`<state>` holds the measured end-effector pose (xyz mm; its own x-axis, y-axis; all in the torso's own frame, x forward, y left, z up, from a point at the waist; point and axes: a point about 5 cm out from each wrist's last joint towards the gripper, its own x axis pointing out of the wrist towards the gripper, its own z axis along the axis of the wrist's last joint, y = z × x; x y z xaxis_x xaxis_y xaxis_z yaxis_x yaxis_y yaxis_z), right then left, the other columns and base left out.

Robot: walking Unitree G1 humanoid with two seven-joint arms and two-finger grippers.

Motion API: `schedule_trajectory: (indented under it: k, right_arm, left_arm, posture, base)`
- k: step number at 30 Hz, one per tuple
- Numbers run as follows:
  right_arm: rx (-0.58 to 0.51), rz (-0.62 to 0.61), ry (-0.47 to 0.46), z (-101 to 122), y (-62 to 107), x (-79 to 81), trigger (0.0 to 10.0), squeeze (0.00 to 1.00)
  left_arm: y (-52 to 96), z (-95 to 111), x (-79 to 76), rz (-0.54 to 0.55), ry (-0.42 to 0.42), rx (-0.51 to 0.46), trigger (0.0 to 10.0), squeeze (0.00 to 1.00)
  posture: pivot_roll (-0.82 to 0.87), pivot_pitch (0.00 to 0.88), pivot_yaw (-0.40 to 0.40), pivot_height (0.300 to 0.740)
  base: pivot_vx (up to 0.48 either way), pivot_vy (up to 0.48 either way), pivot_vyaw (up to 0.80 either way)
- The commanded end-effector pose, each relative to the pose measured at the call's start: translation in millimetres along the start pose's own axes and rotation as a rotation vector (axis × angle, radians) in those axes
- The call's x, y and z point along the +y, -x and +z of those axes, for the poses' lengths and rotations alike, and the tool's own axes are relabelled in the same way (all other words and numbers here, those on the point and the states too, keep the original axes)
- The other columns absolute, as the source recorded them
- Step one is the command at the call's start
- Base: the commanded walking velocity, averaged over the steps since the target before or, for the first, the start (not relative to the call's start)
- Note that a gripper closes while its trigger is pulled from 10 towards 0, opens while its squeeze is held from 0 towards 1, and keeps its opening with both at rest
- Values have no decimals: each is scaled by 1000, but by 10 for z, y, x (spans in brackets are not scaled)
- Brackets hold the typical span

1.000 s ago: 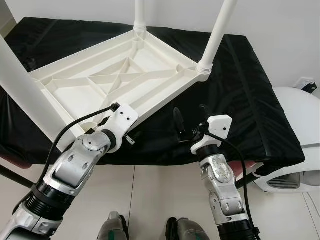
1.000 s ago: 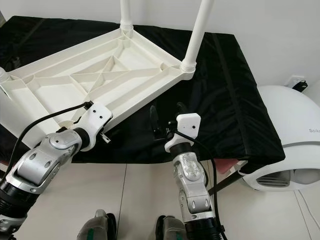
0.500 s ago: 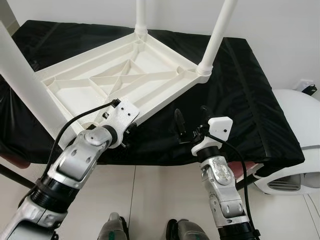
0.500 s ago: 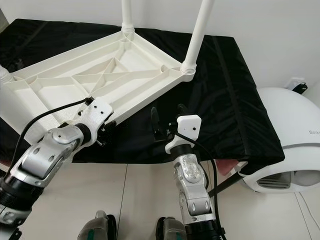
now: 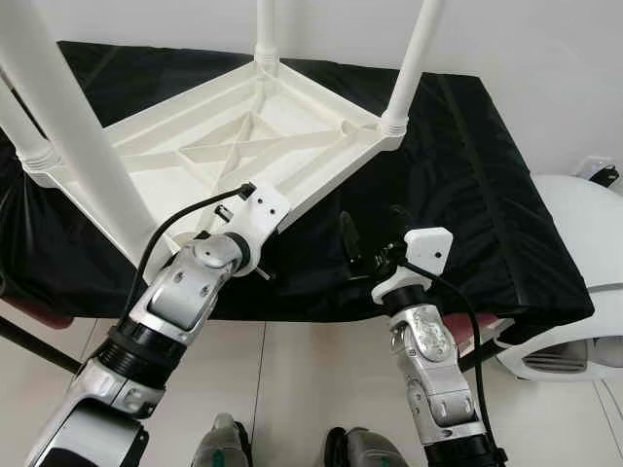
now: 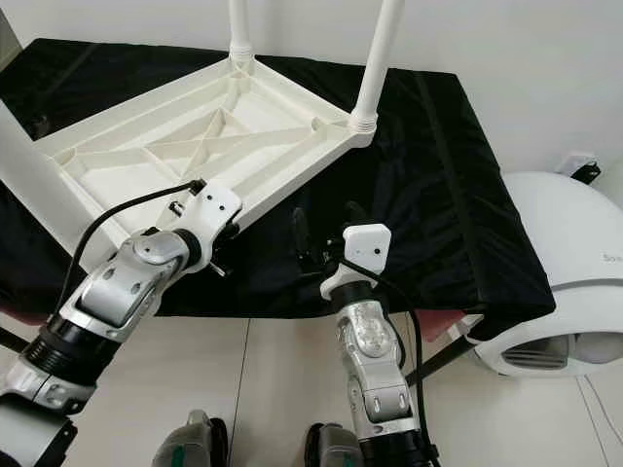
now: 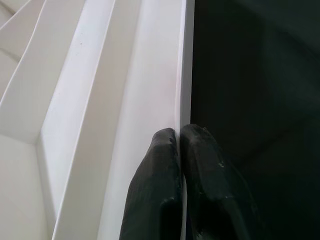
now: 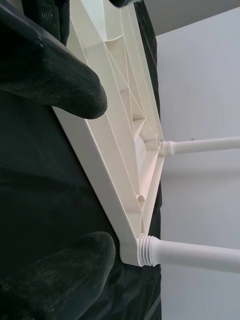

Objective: Building children table

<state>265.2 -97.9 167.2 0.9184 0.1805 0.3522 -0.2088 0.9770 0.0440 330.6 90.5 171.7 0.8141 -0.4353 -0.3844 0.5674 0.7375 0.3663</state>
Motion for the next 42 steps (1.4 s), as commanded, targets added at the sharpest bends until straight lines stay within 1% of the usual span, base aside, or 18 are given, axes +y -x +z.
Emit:
schedule_trajectory:
  k: [1, 10, 11, 14, 17, 21, 22, 24, 25, 26, 27, 28, 29, 32, 37, 39, 40, 42]
  right_arm:
    - [1, -13, -21, 11, 11, 43, 10000, 0]
    - [-13, -14, -26, 40, -11, 89, 10000, 0]
    - [-14, -15, -25, 44, -13, 92, 10000, 0]
    - [-15, -16, -25, 45, -14, 93, 10000, 0]
    - [-19, -19, -25, 53, -22, 99, 10000, 0]
    - [-20, -20, -23, 55, -23, 102, 10000, 0]
    - [-20, -21, -21, 56, -22, 101, 10000, 0]
    - [-20, -21, -21, 56, -22, 101, 10000, 0]
    - [-21, -22, -20, 58, -19, 98, 10000, 0]
    - [-21, -23, -17, 58, -19, 97, 10000, 0]
    - [-21, -25, -17, 58, -21, 94, 10000, 0]
    - [-21, -25, -17, 58, -21, 94, 10000, 0]
    - [-21, -26, -16, 58, -22, 93, 10000, 0]
    - [-21, -29, -12, 54, -24, 81, 10000, 0]
    - [-21, -35, -5, 50, -29, 48, 10000, 0]
    - [-24, -48, 10, 48, -41, -20, 10000, 0]
    - [-24, -48, 10, 48, -41, -20, 10000, 0]
    - [-26, -62, 26, 45, -51, -80, 10000, 0]
  left_arm:
    - [-66, 81, 47, 55, 15, -22, 0, 0]
    - [-289, 237, 136, 153, 86, -32, 0, 0]
    - [-337, 285, 184, 183, 107, -37, 0, 0]
    - [-356, 308, 208, 198, 116, -41, 0, 0]
    - [-434, 450, 308, 254, 134, -73, 0, 0]
    - [-463, 547, 311, 252, 127, -102, 0, 0]
    - [-474, 601, 263, 218, 107, -123, 4235, 0]
    - [-474, 601, 263, 218, 107, -123, 4235, 0]
    - [-482, 644, 200, 180, 89, -143, 10000, 0]
    - [-483, 672, 122, 131, 76, -165, 10000, 0]
    - [-469, 695, 54, 90, 83, -191, 10000, 349]
    - [-469, 695, 54, 90, 83, -191, 10000, 349]
    - [-457, 713, 5, 52, 106, -216, 10000, 1000]
    - [-393, 763, -80, -35, 132, -278, 10000, 1000]
    - [-296, 815, -110, -93, 140, -349, 10000, 1000]
    - [-119, 850, -173, -168, 122, -438, 10000, 1000]
    - [-119, 850, -173, -168, 122, -438, 10000, 1000]
    - [-3, 825, -226, -206, 90, -472, 10000, 1000]
  posture:
    - [7, 95, -15, 740]
    - [6, 96, -10, 740]
    - [7, 96, -9, 740]
    - [7, 96, -9, 740]
    - [3, 95, -9, 740]
    - [1, 96, -8, 740]
    - [0, 96, -8, 740]
    - [0, 96, -8, 740]
    - [1, 97, -8, 740]
    - [3, 99, -8, 740]
    - [7, 100, -9, 740]
    - [7, 100, -9, 740]
    - [10, 101, -10, 740]
    - [16, 102, -12, 740]
    - [23, 102, -15, 740]
    - [32, 101, -17, 740]
    - [32, 101, -17, 740]
    - [37, 99, -17, 740]
  base:
    - [0, 0, 0]
    - [0, 0, 0]
    - [0, 0, 0]
    - [0, 0, 0]
    - [0, 0, 0]
    - [0, 0, 0]
    - [0, 0, 0]
    - [0, 0, 0]
    - [0, 0, 0]
    - [0, 0, 0]
    - [0, 0, 0]
    - [0, 0, 0]
    - [0, 0, 0]
    - [0, 0, 0]
    - [0, 0, 0]
    - [0, 0, 0]
    - [0, 0, 0]
    - [0, 0, 0]
